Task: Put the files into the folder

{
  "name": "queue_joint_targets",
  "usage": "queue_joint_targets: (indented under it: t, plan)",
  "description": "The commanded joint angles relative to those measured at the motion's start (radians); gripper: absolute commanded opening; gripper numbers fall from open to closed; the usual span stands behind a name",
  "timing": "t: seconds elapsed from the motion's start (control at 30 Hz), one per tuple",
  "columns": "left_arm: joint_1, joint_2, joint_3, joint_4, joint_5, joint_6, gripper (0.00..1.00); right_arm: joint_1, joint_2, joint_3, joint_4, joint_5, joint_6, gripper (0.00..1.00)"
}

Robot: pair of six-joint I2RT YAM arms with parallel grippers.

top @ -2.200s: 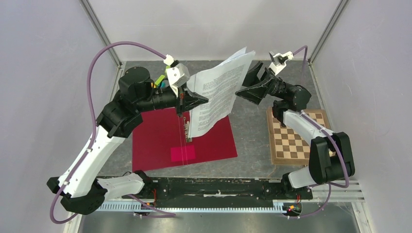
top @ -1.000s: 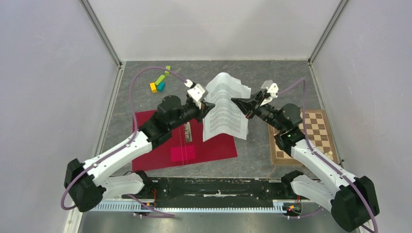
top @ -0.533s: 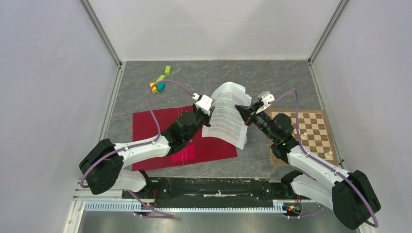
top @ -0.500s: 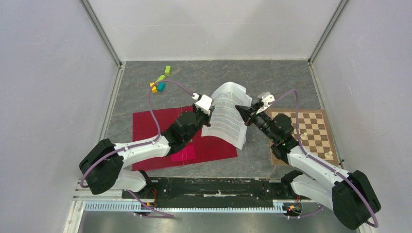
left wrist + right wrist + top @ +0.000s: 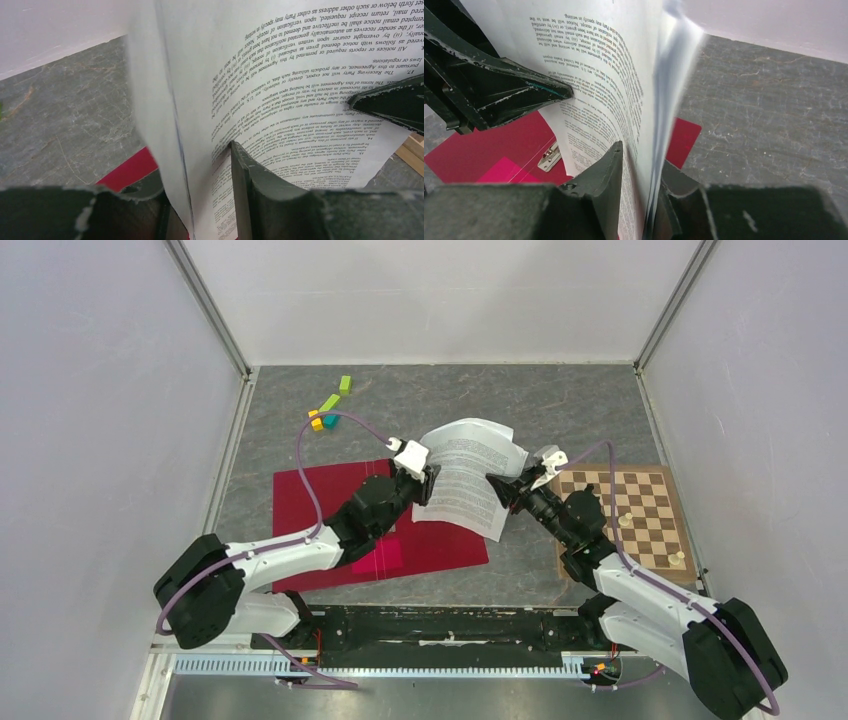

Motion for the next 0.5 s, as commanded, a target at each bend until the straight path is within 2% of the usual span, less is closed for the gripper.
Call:
queue_joint_targets:
  t: [0.0, 0.23, 0.33, 0.47]
  plan:
    - [-0.001, -0.03, -0.016, 0.033, 0.024, -0.054, 0.41, 0.006, -0.024, -0.025, 0.068, -0.021, 0.025, 0.25]
    - [-0.002, -0.042, -0.039, 0.026, 0.03, -0.101, 0.46, 0.006, -0.044, -0.074, 0.113, -0.043, 0.049, 0.29]
    - [-0.003, -0.06, -0.055, 0.031, 0.024, -0.117, 0.52, 0.008, -0.048, -0.089, 0.12, -0.051, 0.052, 0.3]
    - [-0.003, -0.077, -0.064, 0.033, 0.04, -0.128, 0.55, 0.013, -0.05, -0.105, 0.137, -0.068, 0.062, 0.33]
